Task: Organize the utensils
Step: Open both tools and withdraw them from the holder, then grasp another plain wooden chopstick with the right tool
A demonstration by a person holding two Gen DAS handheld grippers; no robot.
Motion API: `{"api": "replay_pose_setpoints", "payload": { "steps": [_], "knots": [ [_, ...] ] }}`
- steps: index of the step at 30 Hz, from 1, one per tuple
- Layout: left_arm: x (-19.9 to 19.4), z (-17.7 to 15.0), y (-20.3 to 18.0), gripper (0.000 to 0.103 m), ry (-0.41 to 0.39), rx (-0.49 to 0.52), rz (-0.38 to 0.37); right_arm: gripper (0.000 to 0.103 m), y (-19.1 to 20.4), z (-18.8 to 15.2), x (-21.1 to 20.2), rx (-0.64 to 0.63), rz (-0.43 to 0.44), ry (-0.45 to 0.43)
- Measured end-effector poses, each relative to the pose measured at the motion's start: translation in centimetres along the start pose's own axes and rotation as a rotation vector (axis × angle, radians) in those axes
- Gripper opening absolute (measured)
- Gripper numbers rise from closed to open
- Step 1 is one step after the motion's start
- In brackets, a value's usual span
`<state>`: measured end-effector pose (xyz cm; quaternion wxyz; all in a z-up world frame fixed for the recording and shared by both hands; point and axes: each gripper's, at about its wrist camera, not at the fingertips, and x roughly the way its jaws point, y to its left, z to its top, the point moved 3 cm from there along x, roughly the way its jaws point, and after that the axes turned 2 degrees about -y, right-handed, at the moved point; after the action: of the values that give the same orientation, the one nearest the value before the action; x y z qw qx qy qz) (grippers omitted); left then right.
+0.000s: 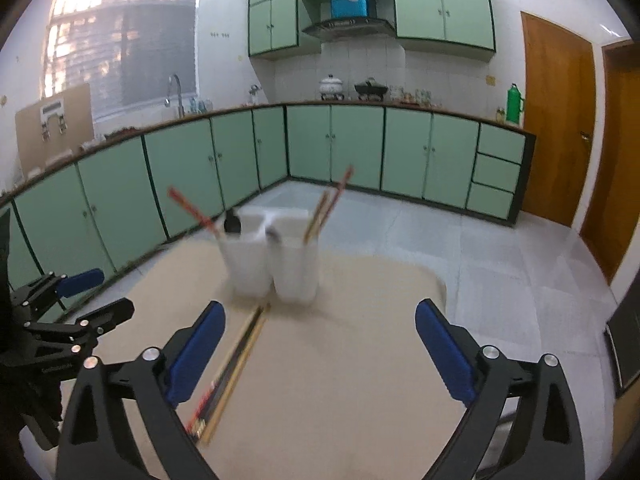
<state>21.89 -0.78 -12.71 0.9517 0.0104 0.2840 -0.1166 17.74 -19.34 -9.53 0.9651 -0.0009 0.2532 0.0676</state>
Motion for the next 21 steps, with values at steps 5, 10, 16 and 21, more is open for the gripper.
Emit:
{"api": "replay_pose_setpoints", "payload": {
  "steps": [5, 10, 16, 21],
  "knots": [
    [1.4, -5.0, 1.6, 0.078, 0.111, -0.045, 0.043, 0.094, 1.6, -5.2, 1.2, 0.038, 0.021, 0.089],
    [2.3, -8.4, 2.4, 0.078, 0.197, -0.025, 0.084, 0.083, 3.9, -9.1, 2.4, 0.039, 0.024, 0.164],
    [2.7, -10.4, 3.2, 0.079, 0.255, -0.014, 0.117, 0.062, 6.6, -12.2, 3.9, 0.055, 0.058, 0.255],
    [2.4, -11.3, 4.0, 0.081, 0.269, -0.015, 0.127, 0.044, 8.7, -13.4, 4.7, 0.041, 0.093, 0.296]
  ]
}}
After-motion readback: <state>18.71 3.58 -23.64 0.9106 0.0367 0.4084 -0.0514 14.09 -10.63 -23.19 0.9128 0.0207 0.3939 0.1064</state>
